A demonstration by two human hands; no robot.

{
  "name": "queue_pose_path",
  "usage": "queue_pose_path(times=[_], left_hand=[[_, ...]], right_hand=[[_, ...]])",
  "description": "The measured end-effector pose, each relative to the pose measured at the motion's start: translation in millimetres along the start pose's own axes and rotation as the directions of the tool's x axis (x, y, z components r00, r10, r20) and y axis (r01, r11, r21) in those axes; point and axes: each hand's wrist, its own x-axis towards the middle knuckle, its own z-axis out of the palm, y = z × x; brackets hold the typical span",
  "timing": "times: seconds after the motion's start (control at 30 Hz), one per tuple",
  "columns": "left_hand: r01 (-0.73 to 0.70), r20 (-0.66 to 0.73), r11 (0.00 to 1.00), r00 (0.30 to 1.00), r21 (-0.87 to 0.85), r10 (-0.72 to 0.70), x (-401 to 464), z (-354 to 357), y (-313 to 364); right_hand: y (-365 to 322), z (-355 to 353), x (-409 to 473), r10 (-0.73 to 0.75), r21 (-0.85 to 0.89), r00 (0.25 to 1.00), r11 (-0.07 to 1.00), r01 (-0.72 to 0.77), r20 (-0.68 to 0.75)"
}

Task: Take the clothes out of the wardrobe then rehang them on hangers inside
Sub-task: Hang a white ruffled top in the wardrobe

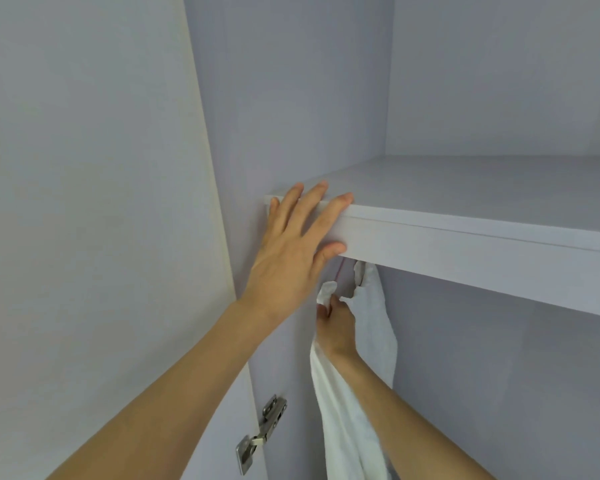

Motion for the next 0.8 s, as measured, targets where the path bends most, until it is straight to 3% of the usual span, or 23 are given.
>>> queue_pose_path(times=[0.2, 0.33, 0.5, 0.67, 0.8], left_hand=[[-0.004, -0.042, 0.999, 0.999, 0.041, 0.005, 0, 3, -1], [-0.002, -0.041, 0.999, 0.999, 0.047, 0.004, 1, 4, -2], [0.027, -0.021, 0.998, 0.999, 0.062, -0.026, -1, 3, 0], [0.168, 0.034, 0.981, 0.986, -0.097, -0.166, -15, -5, 15], [0.183, 0.116, 0.982, 0.976, 0.035, -0.186, -55, -14, 15]], right_hand=[[4, 23, 7, 0.046, 0.128, 0.993, 0.99, -0.06, 0.11], [14, 16, -3, 0.068, 0.005, 0.941, 0.997, -0.074, 0.333], [15, -2, -22, -0.071, -0.061, 0.886, 0.992, 0.111, 0.458], [16, -49, -45, -0.09, -0.278, 0.884, 0.93, 0.239, 0.459], [16, -84, -67, -0.171, -0.376, 0.872, 0.852, 0.364, 0.459]])
